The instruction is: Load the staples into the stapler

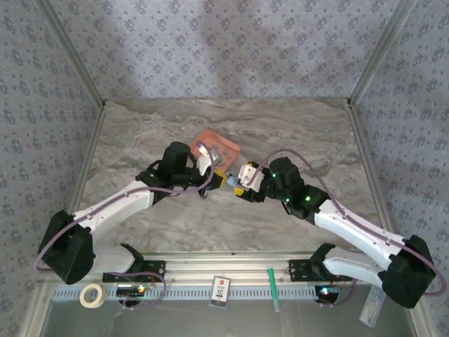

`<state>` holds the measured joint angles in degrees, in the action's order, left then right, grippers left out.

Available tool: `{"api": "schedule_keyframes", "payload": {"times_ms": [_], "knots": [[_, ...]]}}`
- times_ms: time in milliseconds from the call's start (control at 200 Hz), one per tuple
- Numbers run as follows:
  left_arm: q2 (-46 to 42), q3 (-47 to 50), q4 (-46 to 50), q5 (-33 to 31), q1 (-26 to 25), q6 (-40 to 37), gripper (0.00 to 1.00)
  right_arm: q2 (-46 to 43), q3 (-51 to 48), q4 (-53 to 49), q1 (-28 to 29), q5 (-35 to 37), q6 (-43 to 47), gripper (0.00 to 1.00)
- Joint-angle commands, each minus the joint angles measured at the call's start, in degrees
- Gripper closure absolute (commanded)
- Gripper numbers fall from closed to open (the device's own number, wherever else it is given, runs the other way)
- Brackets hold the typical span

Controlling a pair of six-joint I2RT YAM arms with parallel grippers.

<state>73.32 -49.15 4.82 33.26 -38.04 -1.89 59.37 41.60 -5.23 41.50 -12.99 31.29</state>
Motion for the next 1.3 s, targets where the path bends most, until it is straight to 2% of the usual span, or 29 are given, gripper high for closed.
{"api": "schedule_keyframes", "payload": {"times_ms": [0, 85, 165, 505, 595, 835, 1030, 1144, 1294], "knots": [[-1.52, -3.06, 8.38, 2.37, -0.45, -14.94, 1.0, -0.21, 3.49, -8.6, -0.72, -7.34, -0.85, 0.37], [-1.1, -4.29, 9.38, 1.38, -0.38, -15.21, 1.0, 0.52, 4.4, -8.55, -0.33, -6.9, -0.82, 0.37], [-0.82, -4.77, 8.05, -0.48, -0.43, -11.49, 1.0, 0.44, 3.73, -5.87, 0.66, -3.85, -1.45, 0.37], [-1.2, -0.97, -5.83, -5.11, -0.43, 18.31, 1.0, 0.92, -3.77, 13.67, 9.43, 16.41, -2.34, 0.38], [-1.73, 0.94, -8.82, -6.1, -0.64, 23.49, 1.0, 2.11, -4.46, 17.92, 10.81, 20.17, -2.28, 0.39], [-3.04, 2.68, -7.88, -7.55, -1.65, 24.57, 1.0, 4.77, -4.47, 23.05, 11.74, 22.52, -1.94, 0.48], [-3.89, 2.75, -6.71, -8.53, -1.71, 23.96, 1.0, 4.29, -4.42, 22.01, 11.76, 21.88, -0.86, 0.68], [-3.67, 3.22, -6.42, -10.02, -1.69, 24.28, 1.0, 2.35, -4.71, 19.58, 11.18, 20.15, -0.08, 0.79], [-2.26, 4.06, -5.41, -13.26, -1.61, 25.64, 1.0, -1.44, -5.04, 15.87, 8.75, 14.77, -1.15, 0.85]]}}
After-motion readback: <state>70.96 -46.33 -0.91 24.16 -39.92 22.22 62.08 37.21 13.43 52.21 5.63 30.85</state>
